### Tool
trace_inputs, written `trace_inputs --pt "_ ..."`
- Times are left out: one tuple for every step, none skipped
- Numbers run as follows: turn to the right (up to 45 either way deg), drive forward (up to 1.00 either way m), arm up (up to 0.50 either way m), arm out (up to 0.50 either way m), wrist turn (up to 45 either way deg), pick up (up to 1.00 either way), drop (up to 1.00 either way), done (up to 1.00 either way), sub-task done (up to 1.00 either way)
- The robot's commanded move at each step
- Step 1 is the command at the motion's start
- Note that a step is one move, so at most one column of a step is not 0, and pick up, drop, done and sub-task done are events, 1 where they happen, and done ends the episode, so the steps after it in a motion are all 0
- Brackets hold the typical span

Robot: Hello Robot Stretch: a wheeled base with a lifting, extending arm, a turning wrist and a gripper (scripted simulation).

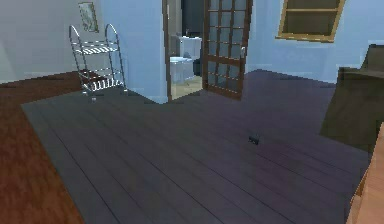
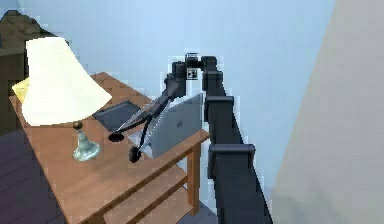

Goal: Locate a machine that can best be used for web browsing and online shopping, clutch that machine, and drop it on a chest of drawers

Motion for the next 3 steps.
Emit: trace_inputs --pt "0.0 0.00 0.00 0.00 45.0 0.00 0.00 0.00 0.00" --pt "0.0 0.00 0.00 0.00 39.0 0.00 0.00 0.00 0.00" --pt "0.0 0.00 -0.30 0.00 0.0 0.00 0.00 0.00 0.00"
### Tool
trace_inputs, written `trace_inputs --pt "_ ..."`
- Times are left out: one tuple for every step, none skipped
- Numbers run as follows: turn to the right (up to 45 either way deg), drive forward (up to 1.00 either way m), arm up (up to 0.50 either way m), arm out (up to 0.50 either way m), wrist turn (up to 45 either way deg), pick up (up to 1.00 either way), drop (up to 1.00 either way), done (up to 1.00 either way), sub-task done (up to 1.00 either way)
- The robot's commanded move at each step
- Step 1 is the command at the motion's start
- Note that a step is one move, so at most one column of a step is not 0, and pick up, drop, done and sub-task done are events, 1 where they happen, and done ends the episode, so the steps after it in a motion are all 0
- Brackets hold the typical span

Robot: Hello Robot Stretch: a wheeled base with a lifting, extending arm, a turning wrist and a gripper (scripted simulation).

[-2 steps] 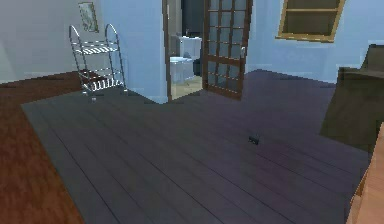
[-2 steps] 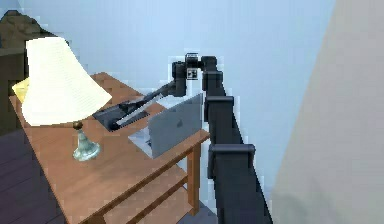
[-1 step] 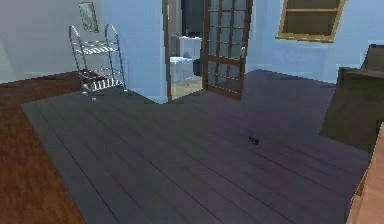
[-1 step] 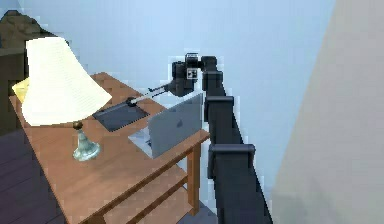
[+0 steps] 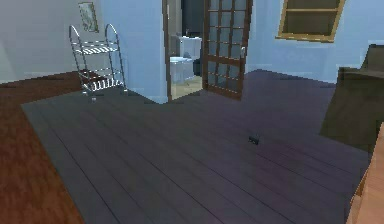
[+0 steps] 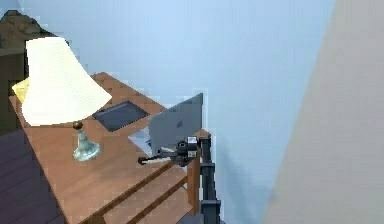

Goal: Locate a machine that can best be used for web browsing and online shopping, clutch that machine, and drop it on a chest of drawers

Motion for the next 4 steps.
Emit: trace_inputs --pt "0.0 0.00 0.00 0.00 0.0 1.00 0.00 0.00 0.00" --pt "0.0 0.00 0.10 0.00 0.0 0.00 0.00 0.00 0.00" --pt "0.0 0.00 0.24 0.00 0.0 0.00 0.00 0.00 0.00" --pt "0.0 0.00 0.00 0.00 -45.0 0.00 0.00 0.00 0.00"
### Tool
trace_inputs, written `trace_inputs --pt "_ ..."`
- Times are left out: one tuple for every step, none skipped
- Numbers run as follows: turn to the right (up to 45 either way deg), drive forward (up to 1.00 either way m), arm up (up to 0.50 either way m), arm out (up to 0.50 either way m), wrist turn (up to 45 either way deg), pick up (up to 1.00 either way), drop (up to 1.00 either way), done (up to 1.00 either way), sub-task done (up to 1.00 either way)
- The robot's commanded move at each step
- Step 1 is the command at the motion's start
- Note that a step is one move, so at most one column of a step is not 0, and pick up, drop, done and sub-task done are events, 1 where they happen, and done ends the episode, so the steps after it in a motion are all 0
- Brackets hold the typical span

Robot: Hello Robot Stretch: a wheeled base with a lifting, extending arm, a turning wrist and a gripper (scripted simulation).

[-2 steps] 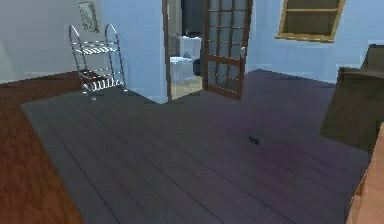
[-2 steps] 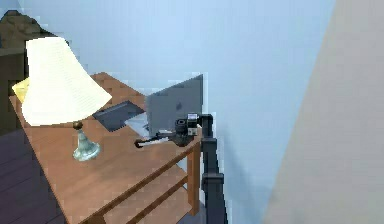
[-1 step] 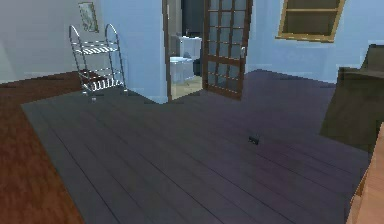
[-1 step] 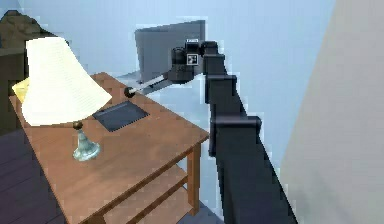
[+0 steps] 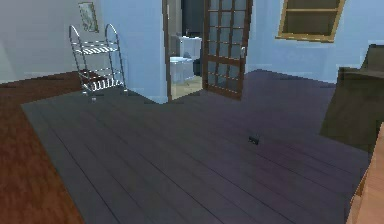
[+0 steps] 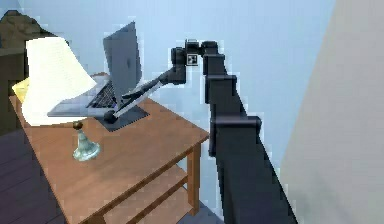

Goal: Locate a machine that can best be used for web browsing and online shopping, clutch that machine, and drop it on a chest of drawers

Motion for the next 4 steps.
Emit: trace_inputs --pt "0.0 0.00 0.00 0.00 -33.0 0.00 0.00 0.00 0.00" --pt "0.0 0.00 0.00 -0.44 0.0 0.00 0.00 0.00 0.00" --pt "-18.0 0.00 0.00 0.00 0.0 0.00 0.00 0.00 0.00" --pt "0.0 0.30 0.00 0.00 0.0 0.00 0.00 0.00 0.00"
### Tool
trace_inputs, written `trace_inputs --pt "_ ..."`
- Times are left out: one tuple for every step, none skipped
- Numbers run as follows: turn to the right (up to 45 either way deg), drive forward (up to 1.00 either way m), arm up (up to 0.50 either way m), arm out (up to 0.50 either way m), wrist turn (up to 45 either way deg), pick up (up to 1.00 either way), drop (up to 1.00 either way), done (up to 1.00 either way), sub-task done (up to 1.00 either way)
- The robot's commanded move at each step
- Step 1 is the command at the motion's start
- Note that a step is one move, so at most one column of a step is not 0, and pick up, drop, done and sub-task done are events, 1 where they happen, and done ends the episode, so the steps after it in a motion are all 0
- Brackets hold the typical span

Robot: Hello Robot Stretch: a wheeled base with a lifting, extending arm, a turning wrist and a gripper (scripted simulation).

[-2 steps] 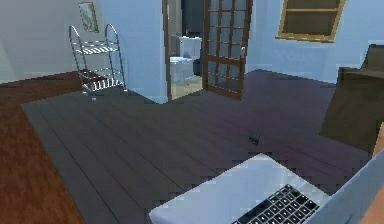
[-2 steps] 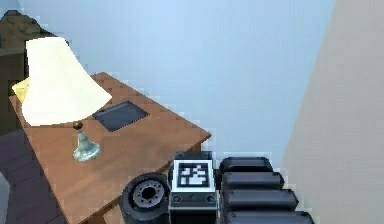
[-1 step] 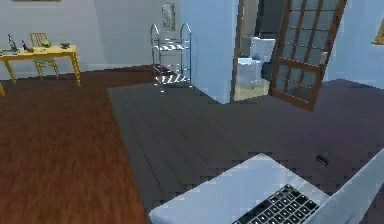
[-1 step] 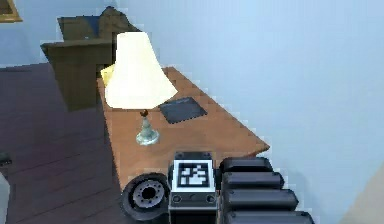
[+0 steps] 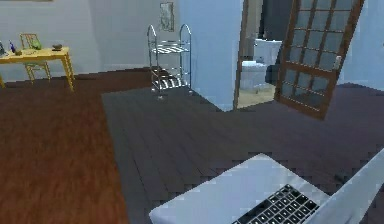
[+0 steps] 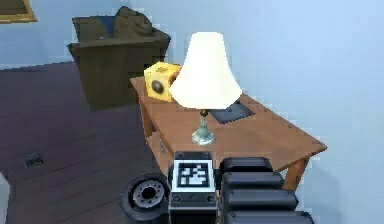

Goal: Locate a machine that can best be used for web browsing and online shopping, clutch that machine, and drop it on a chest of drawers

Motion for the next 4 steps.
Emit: trace_inputs --pt "21.0 0.00 0.00 0.00 0.0 0.00 0.00 0.00 0.00" --pt "0.0 1.00 0.00 0.00 0.0 0.00 0.00 0.00 0.00" --pt "0.0 1.00 0.00 0.00 0.0 0.00 0.00 0.00 0.00" --pt "3.0 0.00 0.00 0.00 0.0 0.00 0.00 0.00 0.00"
